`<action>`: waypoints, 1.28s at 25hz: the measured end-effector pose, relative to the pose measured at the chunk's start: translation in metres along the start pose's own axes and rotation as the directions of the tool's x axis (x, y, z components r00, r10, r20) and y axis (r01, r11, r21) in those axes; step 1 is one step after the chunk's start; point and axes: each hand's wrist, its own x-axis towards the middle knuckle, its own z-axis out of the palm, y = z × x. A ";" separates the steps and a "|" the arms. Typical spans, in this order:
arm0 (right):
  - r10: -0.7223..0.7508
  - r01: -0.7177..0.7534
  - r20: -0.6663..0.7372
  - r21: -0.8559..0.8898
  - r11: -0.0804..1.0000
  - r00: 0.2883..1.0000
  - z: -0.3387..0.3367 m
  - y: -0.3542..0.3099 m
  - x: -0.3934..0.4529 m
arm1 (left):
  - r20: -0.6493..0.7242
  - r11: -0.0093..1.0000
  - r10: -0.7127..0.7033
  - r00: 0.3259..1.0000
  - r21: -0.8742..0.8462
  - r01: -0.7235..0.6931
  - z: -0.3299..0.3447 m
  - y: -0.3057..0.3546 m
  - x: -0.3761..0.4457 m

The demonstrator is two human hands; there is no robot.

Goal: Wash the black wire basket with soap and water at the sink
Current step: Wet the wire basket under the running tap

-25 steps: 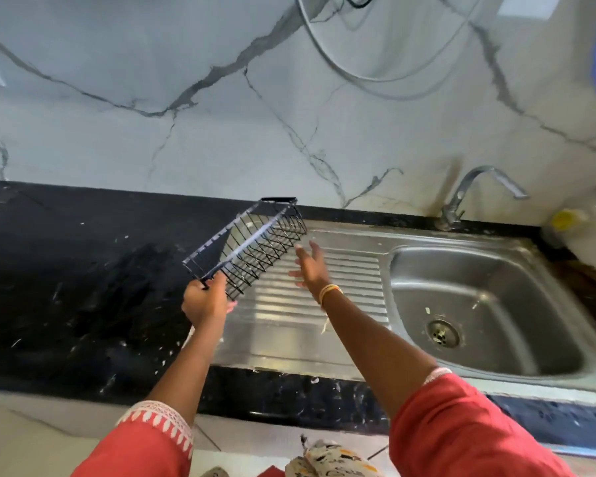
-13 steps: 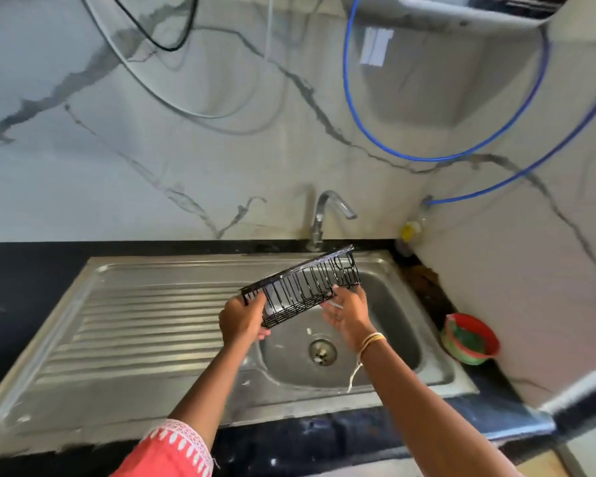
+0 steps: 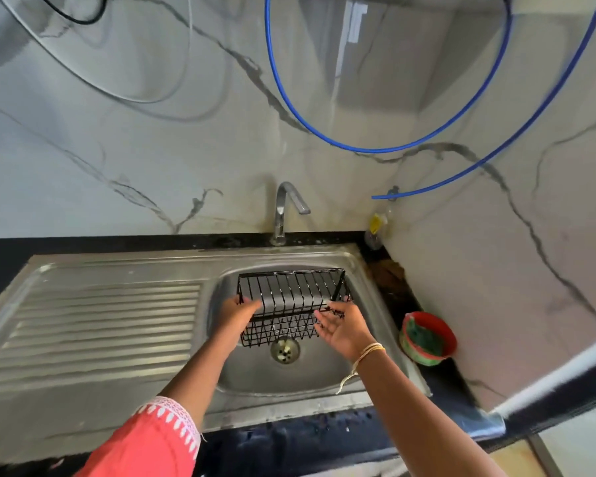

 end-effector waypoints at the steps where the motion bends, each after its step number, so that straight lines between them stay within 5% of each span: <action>1: 0.019 -0.019 0.007 0.016 1.000 1.000 0.000 -0.002 0.002 | -0.009 1.000 0.001 1.000 -0.005 -0.001 0.001 -0.001 0.004; 5: 0.076 -0.077 0.018 0.042 0.996 0.997 0.000 -0.007 0.017 | -0.044 0.992 -0.072 0.996 -0.105 0.067 0.001 -0.010 0.024; 8: 0.041 -0.048 -0.070 -0.101 0.994 0.997 0.000 -0.003 0.036 | -0.015 0.965 -0.174 0.985 -0.201 0.167 0.004 -0.013 0.041; 10: -0.148 0.067 -0.255 -0.300 0.952 0.956 0.001 -0.006 0.054 | -0.009 0.940 -0.212 0.977 -0.274 0.202 0.003 -0.017 0.054; 12: -0.426 0.147 -0.393 -0.571 0.808 0.815 0.007 -0.016 0.066 | -0.013 0.937 -0.204 0.979 -0.294 0.192 0.002 -0.021 0.066; 15: -0.637 0.276 -0.116 -0.832 0.482 0.762 0.046 -0.028 0.073 | -0.021 0.963 -0.140 0.990 -0.236 0.131 0.002 -0.030 0.080; 19: -0.464 0.457 0.302 -0.848 0.268 0.833 0.122 -0.022 0.117 | 0.046 0.979 -0.135 0.990 -0.150 0.141 0.005 -0.039 0.100; 23: -0.424 0.457 0.309 -0.833 0.311 0.851 0.177 -0.032 0.164 | 0.039 0.967 -0.202 0.979 -0.150 0.206 0.007 -0.050 0.115; 25: -0.466 0.480 0.385 -0.872 0.099 0.796 0.183 -0.029 0.178 | 0.034 0.964 -0.207 0.978 -0.162 0.210 0.007 -0.049 0.116; 28: -0.350 0.311 0.553 -0.774 -0.552 0.756 0.181 -0.007 0.195 | 0.017 0.961 -0.209 0.978 -0.180 0.209 0.010 -0.051 0.122; 30: -0.284 0.226 0.560 -0.672 -0.705 0.779 0.186 0.000 0.203 | 0.004 0.953 -0.229 0.973 -0.202 0.225 0.012 -0.050 0.125; 32: -0.280 0.206 0.529 -0.683 -0.701 0.801 0.197 0.000 0.201 | 0.000 0.940 -0.259 0.966 -0.229 0.252 0.013 -0.048 0.126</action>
